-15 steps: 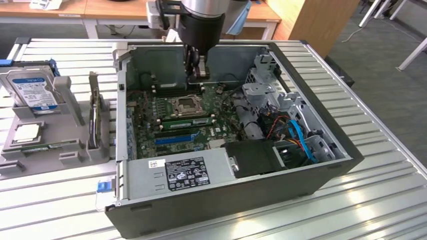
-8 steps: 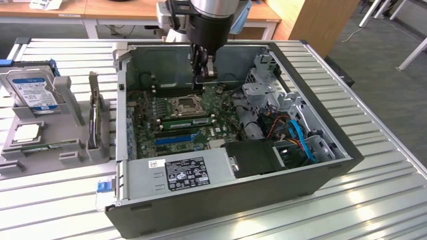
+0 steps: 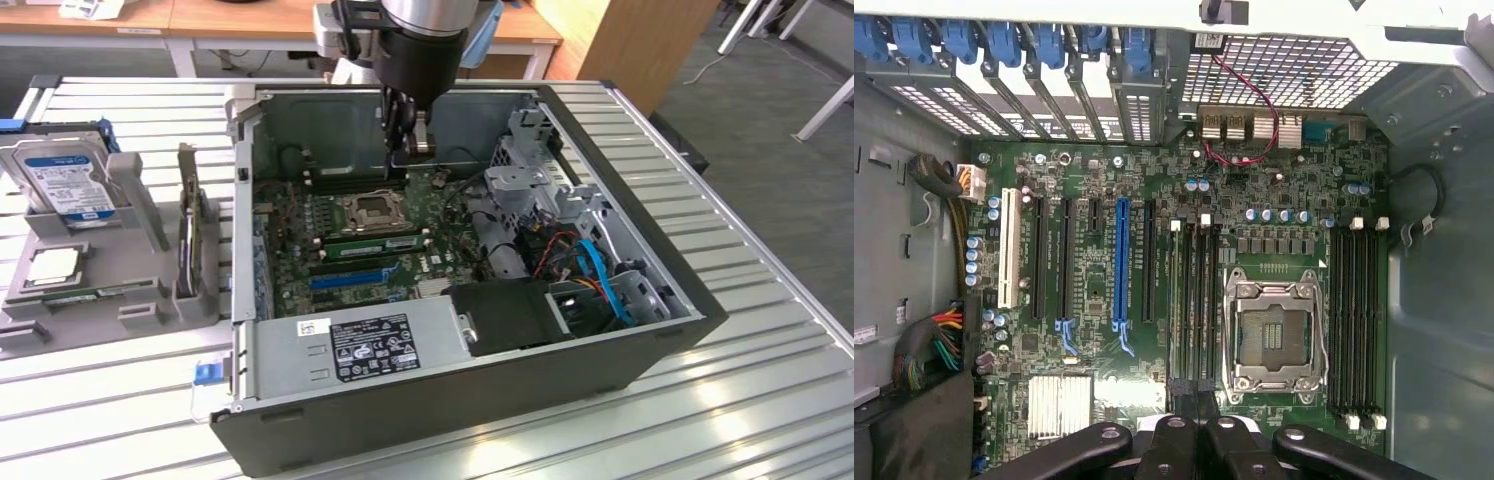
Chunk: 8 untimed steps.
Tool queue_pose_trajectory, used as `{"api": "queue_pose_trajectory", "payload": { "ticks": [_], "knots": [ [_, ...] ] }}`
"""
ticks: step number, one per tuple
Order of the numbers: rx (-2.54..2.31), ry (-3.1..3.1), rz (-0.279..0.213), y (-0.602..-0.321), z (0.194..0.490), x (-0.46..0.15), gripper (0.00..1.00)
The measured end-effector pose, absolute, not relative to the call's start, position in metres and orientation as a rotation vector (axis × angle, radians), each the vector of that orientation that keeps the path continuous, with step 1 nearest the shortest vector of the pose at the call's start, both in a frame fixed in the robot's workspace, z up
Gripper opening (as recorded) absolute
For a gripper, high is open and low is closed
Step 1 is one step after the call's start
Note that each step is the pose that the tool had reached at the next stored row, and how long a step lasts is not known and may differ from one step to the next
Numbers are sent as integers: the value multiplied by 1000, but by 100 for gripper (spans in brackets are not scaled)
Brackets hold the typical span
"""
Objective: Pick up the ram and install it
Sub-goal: 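Press down the ram until it locks into place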
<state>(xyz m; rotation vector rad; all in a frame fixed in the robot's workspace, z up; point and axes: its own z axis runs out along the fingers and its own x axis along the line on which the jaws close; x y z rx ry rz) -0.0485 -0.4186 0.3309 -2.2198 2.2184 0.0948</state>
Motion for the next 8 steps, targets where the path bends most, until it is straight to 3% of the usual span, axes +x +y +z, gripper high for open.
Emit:
{"api": "queue_pose_trajectory", "payload": {
  "ticks": [8],
  "knots": [
    [-2208, 2230, 95, -419, 331, -49, 10]
  ]
}}
